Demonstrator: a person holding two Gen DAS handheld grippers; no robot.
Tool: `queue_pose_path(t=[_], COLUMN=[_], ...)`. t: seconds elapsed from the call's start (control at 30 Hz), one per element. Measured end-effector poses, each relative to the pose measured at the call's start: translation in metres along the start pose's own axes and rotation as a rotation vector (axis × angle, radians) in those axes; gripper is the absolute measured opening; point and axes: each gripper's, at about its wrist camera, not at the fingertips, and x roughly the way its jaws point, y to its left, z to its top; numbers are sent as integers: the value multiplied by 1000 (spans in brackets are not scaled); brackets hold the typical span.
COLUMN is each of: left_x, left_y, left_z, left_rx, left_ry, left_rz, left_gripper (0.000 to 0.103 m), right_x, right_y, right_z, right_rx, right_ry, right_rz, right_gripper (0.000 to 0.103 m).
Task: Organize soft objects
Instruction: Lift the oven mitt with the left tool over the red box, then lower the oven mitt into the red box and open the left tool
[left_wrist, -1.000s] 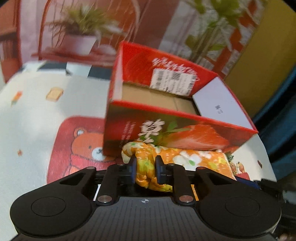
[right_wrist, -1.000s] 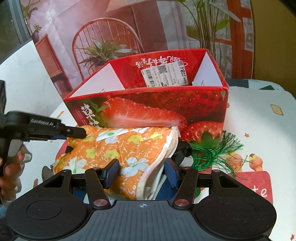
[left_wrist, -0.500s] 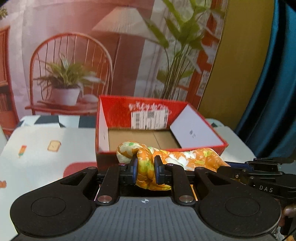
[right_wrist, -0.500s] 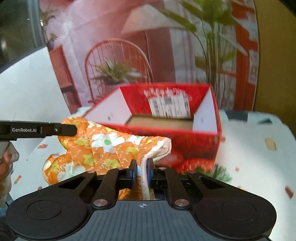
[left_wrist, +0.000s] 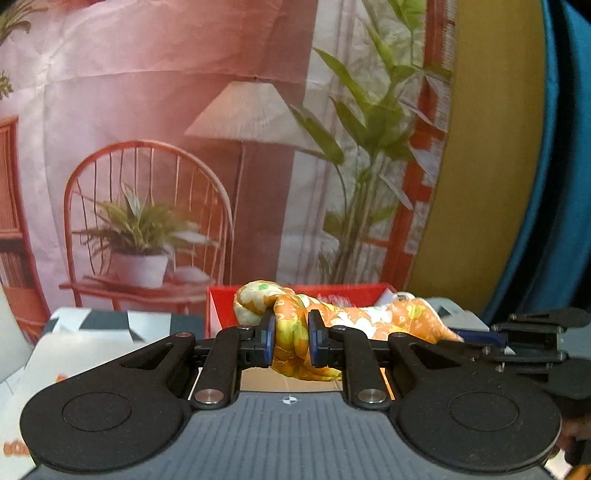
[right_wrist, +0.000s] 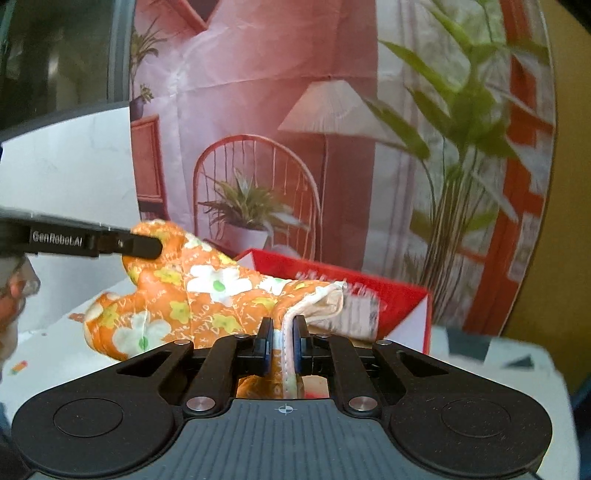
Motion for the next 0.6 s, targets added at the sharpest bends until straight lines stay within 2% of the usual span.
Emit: queue_pose_path(t=[0.2,0.5,0.6], left_x=[57,125,140], left_y=[2,11,14], left_z=[17,-3,-12], left_rx=[5,-14,-12], left_ry=[62,236,296], left_rz=[22,42,49], left_gripper=[19,19,23], right_x=[50,112,124], right_y=[-14,-42,-48], right_z=[7,-11,-17], right_rx=[-47,88,123], right_ry=[32,180,231], right_rz=[-43,-60,-67], right_gripper=[10,10,10])
